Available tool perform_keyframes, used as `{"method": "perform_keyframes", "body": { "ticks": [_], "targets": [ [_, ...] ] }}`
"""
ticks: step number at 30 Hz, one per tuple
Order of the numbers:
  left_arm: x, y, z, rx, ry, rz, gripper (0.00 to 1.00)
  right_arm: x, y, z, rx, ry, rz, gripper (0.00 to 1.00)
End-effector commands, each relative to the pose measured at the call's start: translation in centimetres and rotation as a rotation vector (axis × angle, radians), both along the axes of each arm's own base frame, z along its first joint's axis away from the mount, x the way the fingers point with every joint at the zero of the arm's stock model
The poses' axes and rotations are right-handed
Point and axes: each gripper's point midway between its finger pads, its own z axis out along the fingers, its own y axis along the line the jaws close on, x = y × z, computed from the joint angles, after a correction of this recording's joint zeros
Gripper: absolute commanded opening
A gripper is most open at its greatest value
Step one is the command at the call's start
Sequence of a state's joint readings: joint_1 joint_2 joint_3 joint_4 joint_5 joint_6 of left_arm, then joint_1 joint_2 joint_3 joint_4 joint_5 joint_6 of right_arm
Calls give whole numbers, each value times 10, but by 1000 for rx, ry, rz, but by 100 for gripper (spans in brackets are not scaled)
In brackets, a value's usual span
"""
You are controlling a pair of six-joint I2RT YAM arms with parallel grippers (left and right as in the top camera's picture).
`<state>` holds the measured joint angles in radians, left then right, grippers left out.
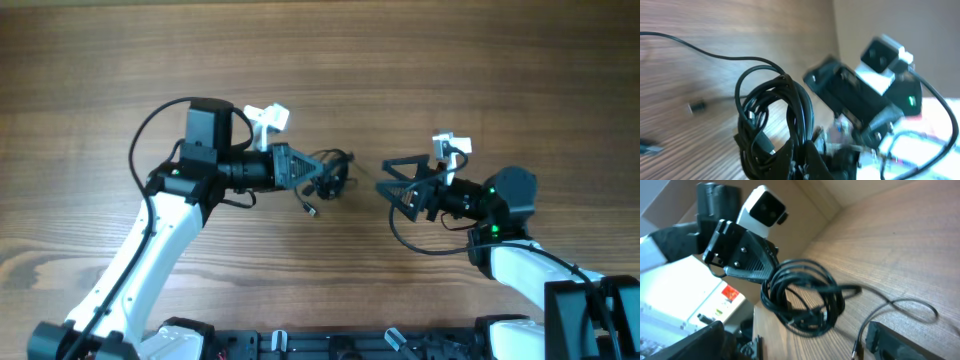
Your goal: Untangle cables
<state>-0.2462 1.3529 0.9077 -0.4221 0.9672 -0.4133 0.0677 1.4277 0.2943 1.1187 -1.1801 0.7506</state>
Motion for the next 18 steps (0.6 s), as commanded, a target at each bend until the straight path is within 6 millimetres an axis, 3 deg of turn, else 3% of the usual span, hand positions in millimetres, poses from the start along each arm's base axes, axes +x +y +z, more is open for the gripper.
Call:
{"method": "perform_keyframes", "body": {
  "ticks": [1, 7, 11, 12, 13, 14, 16, 18],
  "targets": [
    [-30, -30, 4, -102, -72, -245, 4, -12, 2, 1, -39, -149, 74, 86],
    [-57, -61, -9, -99, -59, -377, 4, -14, 3, -15, -106, -246, 87, 68],
    [-52, -64, -3, -118, -109, -382, 5, -43, 13, -14, -73, -265, 253, 53],
    [-53, -65, 1, -138, -119, -393, 5, -49, 16, -13, -65, -273, 288, 45],
    [-54, -67, 8, -171, -139, -414, 6, -54, 19, -13, -63, -289, 311, 15],
    [-55, -68, 12, -191, -154, -427, 6, -56, 21, -13, -62, -290, 321, 9],
    [-54, -68, 14, -199, -166, -431, 7, -59, 25, -13, -59, -290, 340, 22],
    [-54, -68, 14, -199, -166, -431, 7, -62, 28, -13, -57, -290, 354, 25]
  ]
}}
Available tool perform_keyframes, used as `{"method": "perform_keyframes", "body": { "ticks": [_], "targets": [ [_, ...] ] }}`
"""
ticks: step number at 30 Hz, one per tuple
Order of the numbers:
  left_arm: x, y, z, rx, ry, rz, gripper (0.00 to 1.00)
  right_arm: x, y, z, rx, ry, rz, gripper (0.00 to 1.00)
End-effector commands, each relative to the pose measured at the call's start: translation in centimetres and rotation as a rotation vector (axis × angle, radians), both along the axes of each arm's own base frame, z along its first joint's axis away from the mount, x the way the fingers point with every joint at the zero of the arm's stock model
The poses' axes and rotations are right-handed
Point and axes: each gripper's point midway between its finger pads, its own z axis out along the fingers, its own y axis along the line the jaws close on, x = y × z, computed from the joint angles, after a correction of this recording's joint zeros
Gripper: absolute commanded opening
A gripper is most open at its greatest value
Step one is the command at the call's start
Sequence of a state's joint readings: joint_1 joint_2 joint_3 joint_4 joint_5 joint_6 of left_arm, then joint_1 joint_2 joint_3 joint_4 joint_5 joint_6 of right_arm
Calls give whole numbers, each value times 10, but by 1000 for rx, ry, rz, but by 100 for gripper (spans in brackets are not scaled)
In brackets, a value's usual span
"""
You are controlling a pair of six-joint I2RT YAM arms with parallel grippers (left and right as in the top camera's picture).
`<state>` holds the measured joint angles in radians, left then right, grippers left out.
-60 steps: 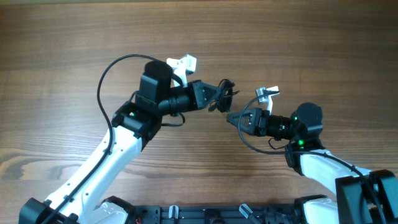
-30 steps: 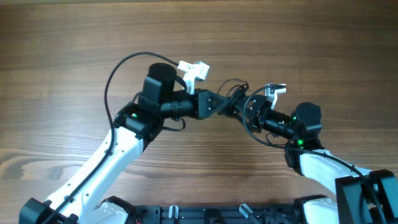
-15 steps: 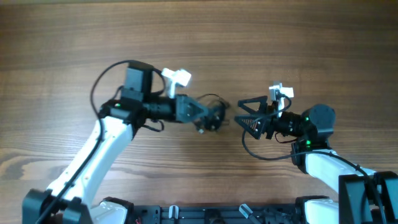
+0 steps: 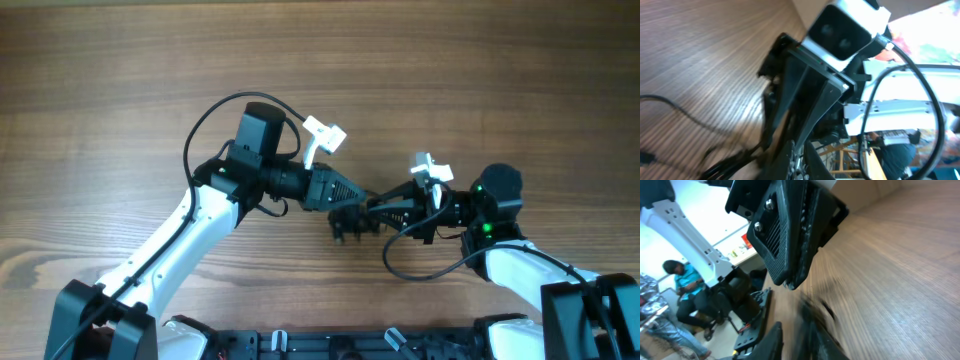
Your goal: Untangle cables
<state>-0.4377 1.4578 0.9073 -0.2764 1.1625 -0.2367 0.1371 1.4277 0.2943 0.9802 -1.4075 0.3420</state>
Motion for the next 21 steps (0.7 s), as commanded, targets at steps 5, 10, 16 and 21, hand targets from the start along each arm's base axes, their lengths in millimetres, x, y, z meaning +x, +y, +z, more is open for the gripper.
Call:
{"method": "perform_keyframes", "body": {
  "ticks": [5, 10, 16, 21],
  "targets": [
    [-3, -2, 6, -29, -14, -32, 6, -9, 7, 0, 1, -20, 48, 62],
    [44, 31, -40, 240, 142, 321, 32, 20, 5, -12, -36, 76, -132, 100],
    [29, 82, -88, 522, 464, 543, 100, 71, -28, -19, 1, 365, -444, 100],
    [-8, 106, -109, 719, 595, 557, 100, 79, -41, -22, 31, 470, -505, 100]
  ]
}}
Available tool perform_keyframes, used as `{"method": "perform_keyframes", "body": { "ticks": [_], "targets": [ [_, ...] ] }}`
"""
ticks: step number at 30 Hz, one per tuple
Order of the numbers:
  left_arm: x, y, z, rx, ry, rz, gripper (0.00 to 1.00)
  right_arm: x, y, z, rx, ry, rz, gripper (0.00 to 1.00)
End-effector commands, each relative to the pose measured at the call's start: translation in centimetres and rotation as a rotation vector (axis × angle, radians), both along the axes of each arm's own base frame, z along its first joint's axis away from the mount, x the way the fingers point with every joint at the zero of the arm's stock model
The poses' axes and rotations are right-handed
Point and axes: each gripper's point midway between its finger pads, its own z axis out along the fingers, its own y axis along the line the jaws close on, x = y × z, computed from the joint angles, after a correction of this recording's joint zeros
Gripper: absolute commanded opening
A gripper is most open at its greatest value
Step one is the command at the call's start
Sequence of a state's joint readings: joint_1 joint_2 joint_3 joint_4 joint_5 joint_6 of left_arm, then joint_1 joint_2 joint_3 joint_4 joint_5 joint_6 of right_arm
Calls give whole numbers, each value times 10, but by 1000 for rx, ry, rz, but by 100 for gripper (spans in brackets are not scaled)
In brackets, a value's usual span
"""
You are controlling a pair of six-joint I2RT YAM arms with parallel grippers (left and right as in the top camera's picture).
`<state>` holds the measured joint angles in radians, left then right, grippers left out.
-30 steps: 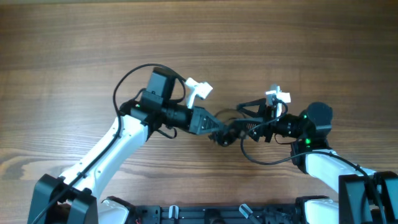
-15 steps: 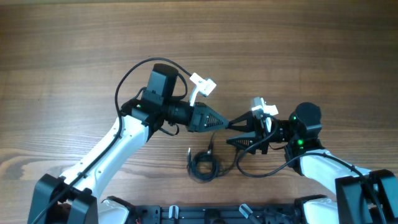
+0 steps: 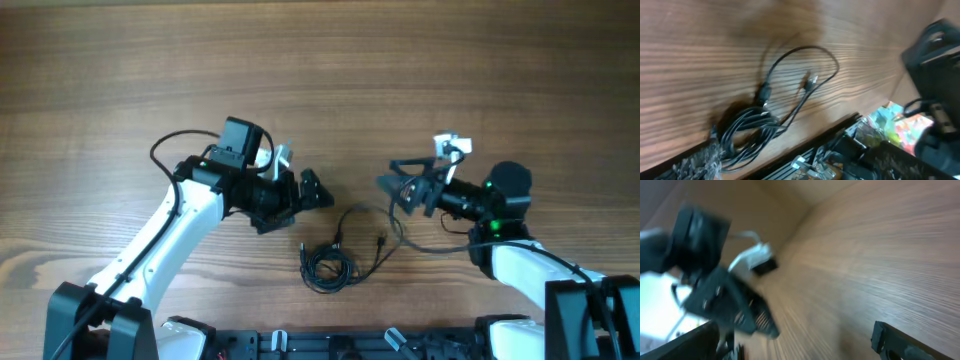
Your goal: Untangle cables
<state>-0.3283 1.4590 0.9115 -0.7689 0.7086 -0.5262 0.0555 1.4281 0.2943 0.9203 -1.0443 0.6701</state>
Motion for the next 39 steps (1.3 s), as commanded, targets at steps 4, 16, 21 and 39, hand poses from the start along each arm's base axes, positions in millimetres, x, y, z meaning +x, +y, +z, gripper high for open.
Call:
{"method": "perform_keyframes", "body": {
  "ticks": [4, 16, 21, 39],
  "targets": [
    [-44, 90, -38, 623, 226, 293, 100, 2, -5, -19, 25, 187, -58, 100],
    [-82, 22, -69, 666, 53, 91, 69, -1, -6, -32, 16, 265, -67, 100],
    [-103, 8, -90, 622, 31, 22, 63, -1, -6, -32, 16, 265, -67, 100],
    [23, 33, -18, 376, -74, 283, 4, -8, 0, -27, 101, 398, -40, 100]
  ]
}}
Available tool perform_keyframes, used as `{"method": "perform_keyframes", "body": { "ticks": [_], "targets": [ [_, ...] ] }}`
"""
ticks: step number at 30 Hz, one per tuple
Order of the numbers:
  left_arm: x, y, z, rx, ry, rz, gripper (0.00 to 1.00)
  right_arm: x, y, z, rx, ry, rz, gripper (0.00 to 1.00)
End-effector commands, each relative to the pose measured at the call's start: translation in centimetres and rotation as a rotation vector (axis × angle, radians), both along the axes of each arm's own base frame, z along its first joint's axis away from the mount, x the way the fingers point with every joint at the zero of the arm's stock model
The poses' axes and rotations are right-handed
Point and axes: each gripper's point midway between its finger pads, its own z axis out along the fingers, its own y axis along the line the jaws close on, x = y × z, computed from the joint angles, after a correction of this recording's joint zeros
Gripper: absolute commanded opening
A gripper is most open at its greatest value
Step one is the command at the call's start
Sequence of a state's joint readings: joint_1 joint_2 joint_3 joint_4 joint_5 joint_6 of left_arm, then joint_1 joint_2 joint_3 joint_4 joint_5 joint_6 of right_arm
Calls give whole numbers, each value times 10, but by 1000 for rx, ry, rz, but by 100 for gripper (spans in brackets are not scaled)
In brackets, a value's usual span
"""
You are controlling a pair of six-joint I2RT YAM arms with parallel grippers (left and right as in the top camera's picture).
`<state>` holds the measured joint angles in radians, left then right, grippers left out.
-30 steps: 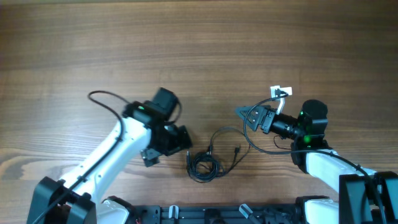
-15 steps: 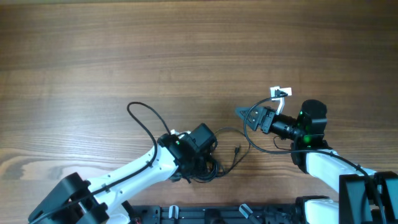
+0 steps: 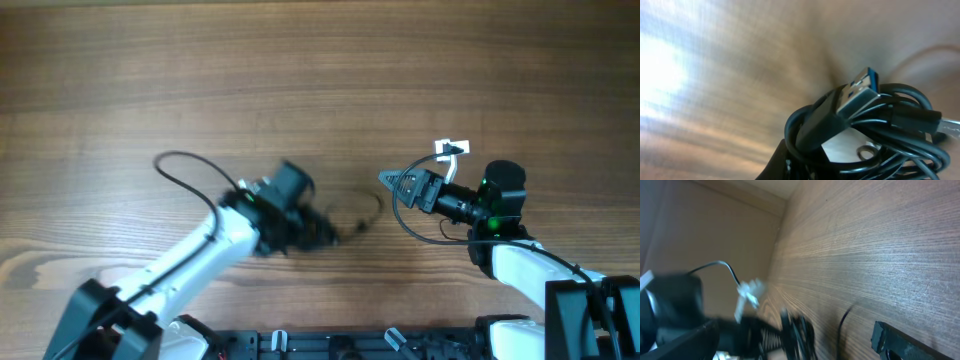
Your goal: Untangle cables
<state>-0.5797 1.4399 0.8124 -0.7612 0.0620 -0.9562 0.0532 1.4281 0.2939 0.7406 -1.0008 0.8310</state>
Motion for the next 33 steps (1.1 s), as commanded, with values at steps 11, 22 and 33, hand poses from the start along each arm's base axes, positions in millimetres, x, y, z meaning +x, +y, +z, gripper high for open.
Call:
{"method": "perform_keyframes", "body": {
  "ticks": [11, 22, 33],
  "targets": [
    [70, -1, 89, -583, -120, -61, 4, -18, 87, 7, -47, -61, -14, 100],
    [86, 41, 58, -129, -251, -186, 4, -47, 108, 8, -57, -119, 154, 100],
    [75, -6, 60, -26, -368, -657, 4, -40, 87, 7, -104, -249, 210, 99]
  ]
}}
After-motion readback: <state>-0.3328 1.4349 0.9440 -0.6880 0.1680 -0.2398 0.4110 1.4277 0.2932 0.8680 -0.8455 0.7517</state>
